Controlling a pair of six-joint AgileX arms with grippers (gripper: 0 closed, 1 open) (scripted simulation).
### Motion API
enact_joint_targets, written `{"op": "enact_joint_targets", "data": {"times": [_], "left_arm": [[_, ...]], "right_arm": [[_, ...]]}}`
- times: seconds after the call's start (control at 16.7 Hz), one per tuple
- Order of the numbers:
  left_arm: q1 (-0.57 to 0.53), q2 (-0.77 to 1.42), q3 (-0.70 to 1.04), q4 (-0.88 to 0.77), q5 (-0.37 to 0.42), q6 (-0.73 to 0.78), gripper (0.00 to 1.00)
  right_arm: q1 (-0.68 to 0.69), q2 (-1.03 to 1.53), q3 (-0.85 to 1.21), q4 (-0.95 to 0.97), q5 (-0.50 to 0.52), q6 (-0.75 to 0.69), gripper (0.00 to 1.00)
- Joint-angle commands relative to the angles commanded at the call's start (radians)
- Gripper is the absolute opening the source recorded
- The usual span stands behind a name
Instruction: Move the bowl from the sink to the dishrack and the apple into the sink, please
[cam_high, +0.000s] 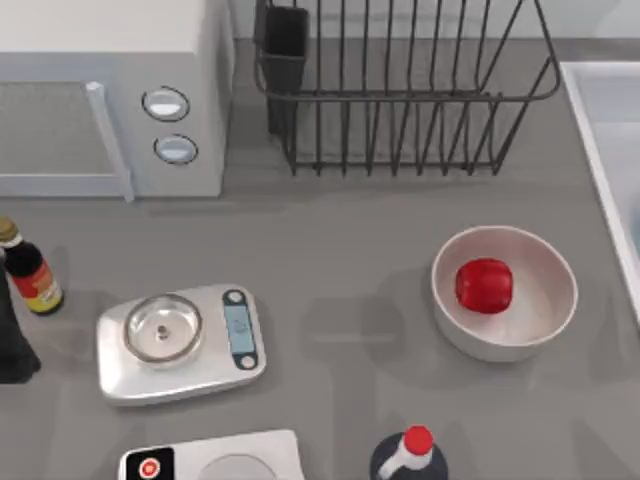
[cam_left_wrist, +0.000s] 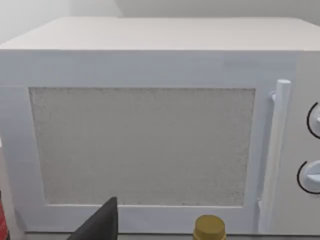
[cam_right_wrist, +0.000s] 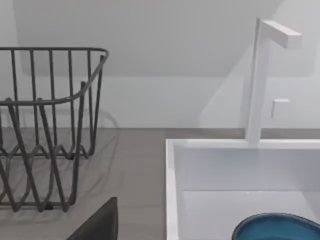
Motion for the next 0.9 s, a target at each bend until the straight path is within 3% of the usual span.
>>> {"op": "enact_joint_targets", "data": {"times": [0.42, 0.9], "left_arm": [[0.0, 0.0, 0.0, 0.0, 0.0, 0.0, 1.0], [0.0, 0.0, 0.0, 0.0, 0.0, 0.0, 1.0]], "right_arm": [[0.001, 0.145, 0.125, -0.055, -0.01, -0.039, 1.0], [-0.05, 0.851, 0.638, -0.409, -0.055, -0.166, 1.0]]}}
